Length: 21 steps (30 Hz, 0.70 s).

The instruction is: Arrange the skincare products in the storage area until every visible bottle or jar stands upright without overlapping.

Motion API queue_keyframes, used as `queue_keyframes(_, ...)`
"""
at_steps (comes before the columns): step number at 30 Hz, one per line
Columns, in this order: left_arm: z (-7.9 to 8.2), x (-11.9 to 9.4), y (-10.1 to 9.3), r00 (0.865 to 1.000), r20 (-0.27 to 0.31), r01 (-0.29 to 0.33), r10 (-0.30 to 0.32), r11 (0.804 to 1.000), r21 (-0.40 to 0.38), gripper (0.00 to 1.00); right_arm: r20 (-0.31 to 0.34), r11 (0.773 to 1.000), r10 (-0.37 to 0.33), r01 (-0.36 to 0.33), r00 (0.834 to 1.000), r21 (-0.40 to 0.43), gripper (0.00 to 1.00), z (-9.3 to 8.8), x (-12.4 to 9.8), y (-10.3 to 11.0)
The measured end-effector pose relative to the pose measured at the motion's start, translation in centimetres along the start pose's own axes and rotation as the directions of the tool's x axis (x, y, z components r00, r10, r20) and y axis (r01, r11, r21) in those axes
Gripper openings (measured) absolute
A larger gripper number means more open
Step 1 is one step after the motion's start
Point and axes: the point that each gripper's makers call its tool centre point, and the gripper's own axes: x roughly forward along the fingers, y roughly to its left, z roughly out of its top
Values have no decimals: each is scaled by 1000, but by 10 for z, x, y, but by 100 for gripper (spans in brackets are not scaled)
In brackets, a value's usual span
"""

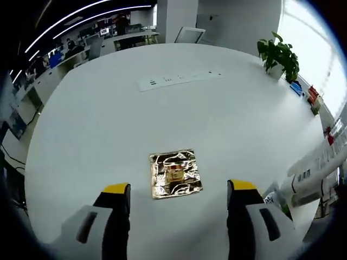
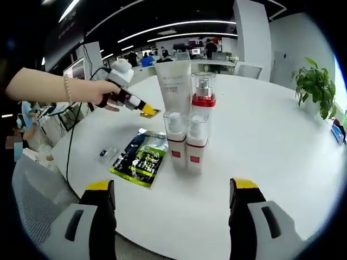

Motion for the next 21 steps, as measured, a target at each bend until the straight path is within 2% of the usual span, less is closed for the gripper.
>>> queue_keyframes(10, 4, 14, 6, 999, -14, -29, 29, 999, 19, 66, -8, 1000, 1, -1, 1000, 9, 86, -1, 0, -1)
queue_keyframes(21, -1, 18, 6, 998, -34, -45, 47, 998, 53, 60, -15, 1000, 4, -4, 1000, 10, 86, -2, 1, 0)
